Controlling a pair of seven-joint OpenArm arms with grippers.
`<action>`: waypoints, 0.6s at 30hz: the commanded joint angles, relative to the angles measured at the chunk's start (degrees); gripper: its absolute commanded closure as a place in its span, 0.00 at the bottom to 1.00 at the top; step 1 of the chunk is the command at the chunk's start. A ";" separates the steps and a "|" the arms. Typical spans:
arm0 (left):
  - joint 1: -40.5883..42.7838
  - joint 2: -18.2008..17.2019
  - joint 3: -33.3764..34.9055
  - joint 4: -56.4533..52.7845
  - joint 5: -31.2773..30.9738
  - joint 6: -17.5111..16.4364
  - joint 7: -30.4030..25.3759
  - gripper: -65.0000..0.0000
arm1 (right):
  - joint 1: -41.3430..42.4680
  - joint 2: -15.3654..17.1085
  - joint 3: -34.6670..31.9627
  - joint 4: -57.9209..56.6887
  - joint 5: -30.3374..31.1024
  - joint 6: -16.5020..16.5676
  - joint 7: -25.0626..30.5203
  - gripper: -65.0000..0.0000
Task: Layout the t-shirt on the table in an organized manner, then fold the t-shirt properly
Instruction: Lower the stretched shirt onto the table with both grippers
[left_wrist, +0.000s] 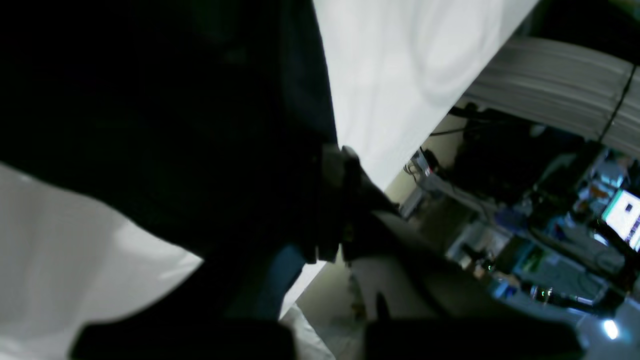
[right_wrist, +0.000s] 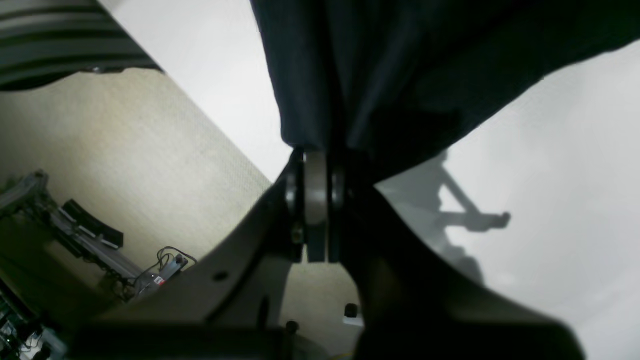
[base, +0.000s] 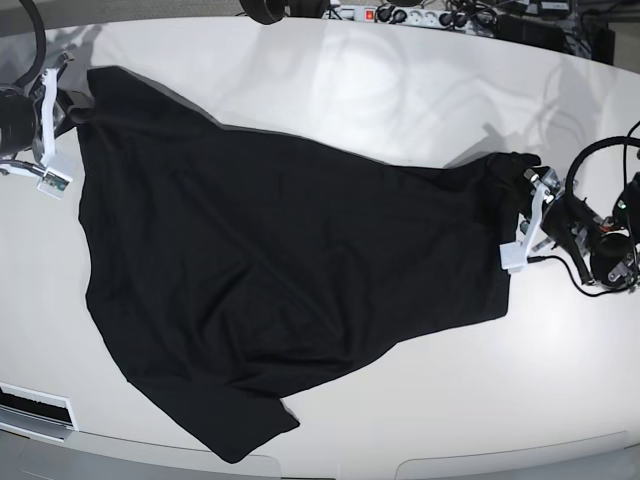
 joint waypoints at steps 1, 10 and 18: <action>-1.57 -1.11 -0.52 0.42 -0.80 -1.01 0.28 1.00 | 0.50 1.16 0.59 0.63 0.76 0.10 0.40 1.00; -5.62 -1.79 -0.57 0.44 -0.80 -0.92 0.28 1.00 | 0.92 1.14 0.59 0.66 0.74 0.10 0.40 1.00; -6.49 -1.86 -0.59 1.31 -0.80 2.05 0.28 1.00 | 0.94 1.14 0.59 0.63 0.74 0.10 0.40 1.00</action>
